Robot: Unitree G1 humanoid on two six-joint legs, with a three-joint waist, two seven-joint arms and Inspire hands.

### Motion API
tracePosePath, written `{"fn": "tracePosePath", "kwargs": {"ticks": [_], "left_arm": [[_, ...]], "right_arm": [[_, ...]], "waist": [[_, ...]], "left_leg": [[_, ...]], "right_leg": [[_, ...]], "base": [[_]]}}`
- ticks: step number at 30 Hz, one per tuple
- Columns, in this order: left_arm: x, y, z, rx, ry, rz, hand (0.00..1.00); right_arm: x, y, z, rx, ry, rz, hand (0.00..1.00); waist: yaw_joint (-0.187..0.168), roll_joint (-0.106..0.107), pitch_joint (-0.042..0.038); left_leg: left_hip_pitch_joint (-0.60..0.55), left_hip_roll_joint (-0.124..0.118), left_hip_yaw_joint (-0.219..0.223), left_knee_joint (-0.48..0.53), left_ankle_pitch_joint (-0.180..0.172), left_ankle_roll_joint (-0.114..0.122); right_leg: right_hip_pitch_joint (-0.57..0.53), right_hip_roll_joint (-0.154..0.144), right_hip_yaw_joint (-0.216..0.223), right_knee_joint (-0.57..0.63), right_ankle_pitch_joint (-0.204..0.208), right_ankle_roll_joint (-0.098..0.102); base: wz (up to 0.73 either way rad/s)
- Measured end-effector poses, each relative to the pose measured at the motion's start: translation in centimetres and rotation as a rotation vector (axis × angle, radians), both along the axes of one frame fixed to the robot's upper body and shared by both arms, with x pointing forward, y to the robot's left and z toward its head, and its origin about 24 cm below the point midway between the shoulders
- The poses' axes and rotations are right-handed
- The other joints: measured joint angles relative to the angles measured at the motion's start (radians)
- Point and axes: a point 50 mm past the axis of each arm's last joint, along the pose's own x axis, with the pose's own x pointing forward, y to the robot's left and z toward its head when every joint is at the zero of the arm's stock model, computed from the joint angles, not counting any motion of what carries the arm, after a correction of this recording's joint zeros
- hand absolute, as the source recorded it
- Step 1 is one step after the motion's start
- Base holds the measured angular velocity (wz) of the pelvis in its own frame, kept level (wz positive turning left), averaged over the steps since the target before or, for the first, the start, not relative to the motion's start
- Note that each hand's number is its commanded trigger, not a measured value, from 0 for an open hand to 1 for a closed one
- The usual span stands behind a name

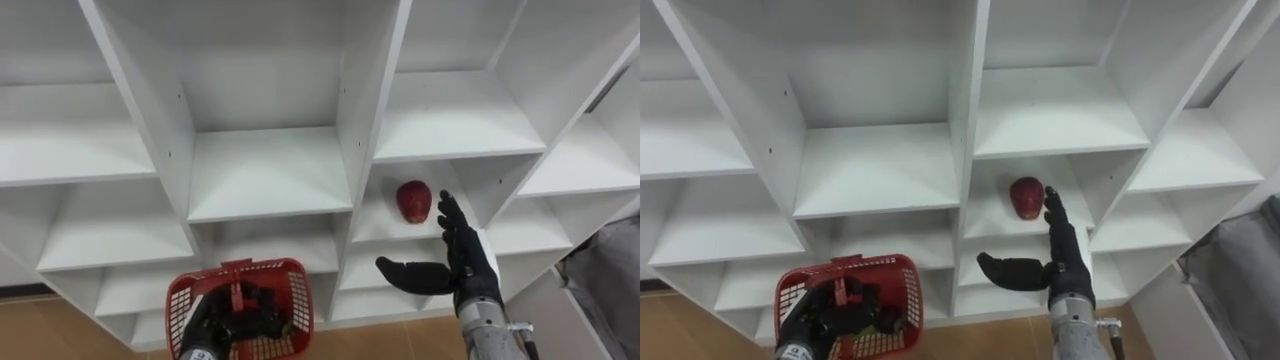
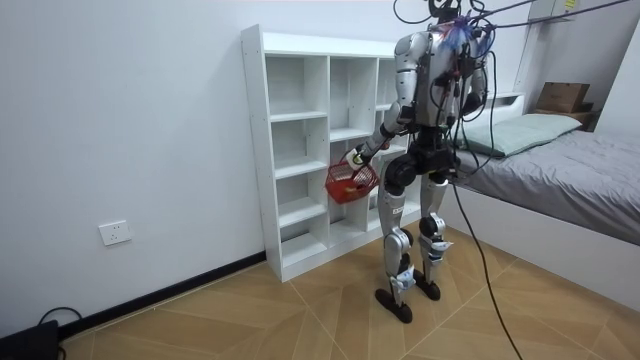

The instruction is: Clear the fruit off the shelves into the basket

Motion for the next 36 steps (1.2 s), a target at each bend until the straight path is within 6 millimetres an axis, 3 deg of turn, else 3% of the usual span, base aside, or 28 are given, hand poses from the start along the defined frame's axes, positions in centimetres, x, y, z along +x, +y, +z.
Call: {"fn": "tracePosePath", "kwargs": {"ticks": [10, 13, 16, 19, 22, 29, 36], "left_arm": [[-0.2, 1.0, 0.0, 0.029, 0.000, -0.012, 1.00], [-0.2, 1.2, 0.0, 0.028, -0.001, -0.028, 1.00], [-0.3, 1.4, 0.1, 0.023, -0.003, -0.025, 1.00], [-0.2, 1.7, 0.1, 0.028, -0.006, -0.019, 1.00], [-0.2, 1.7, 0.1, 0.030, -0.005, -0.022, 1.00], [-0.6, 1.9, -0.2, 0.038, 0.019, -0.045, 1.00], [-0.9, 2.1, -0.5, 0.035, 0.035, -0.066, 1.00]], "right_arm": [[-0.7, -2.4, -2.0, -0.010, 0.106, -0.093, 0.00], [0.4, -3.0, -1.8, -0.030, 0.096, -0.114, 0.00], [1.9, -5.0, -1.9, -0.051, 0.107, -0.216, 0.00], [3.5, -6.9, -0.7, -0.063, 0.059, -0.333, 0.00], [4.2, -7.4, -0.1, -0.078, 0.034, -0.364, 0.00], [5.5, -8.2, 0.6, -0.116, 0.017, -0.399, 0.00], [6.6, -8.8, 1.5, -0.163, -0.010, -0.424, 0.00]], "waist": [[0.008, -0.007, -0.0076], [0.007, -0.008, -0.0062], [0.005, -0.011, -0.0036], [0.007, -0.017, 0.0003], [0.009, -0.017, 0.0019], [0.040, -0.026, 0.0096], [0.059, -0.039, 0.0163]], "left_leg": [[-0.047, -0.003, -0.032, 0.024, 0.000, -0.001], [-0.077, -0.004, -0.034, 0.045, 0.000, -0.001], [-0.105, -0.010, -0.051, 0.067, 0.000, -0.001], [-0.166, -0.013, -0.072, 0.101, 0.000, -0.001], [-0.218, -0.013, -0.089, 0.133, -0.001, -0.003], [-0.294, -0.016, -0.090, 0.180, -0.002, -0.005], [-0.376, -0.018, -0.116, 0.223, -0.002, -0.006]], "right_leg": [[-0.029, -0.010, -0.028, 0.013, -0.009, 0.000], [-0.057, -0.016, -0.035, 0.036, -0.012, -0.003], [-0.083, -0.030, -0.056, 0.064, -0.024, -0.006], [-0.133, -0.036, -0.070, 0.096, -0.035, -0.010], [-0.169, -0.040, -0.092, 0.115, -0.038, -0.015], [-0.248, -0.053, -0.089, 0.179, -0.055, -0.023], [-0.313, -0.063, -0.116, 0.213, -0.057, -0.028]], "base": [[0.10], [0.04], [0.20], [0.20], [0.23], [0.04], [0.12]]}}
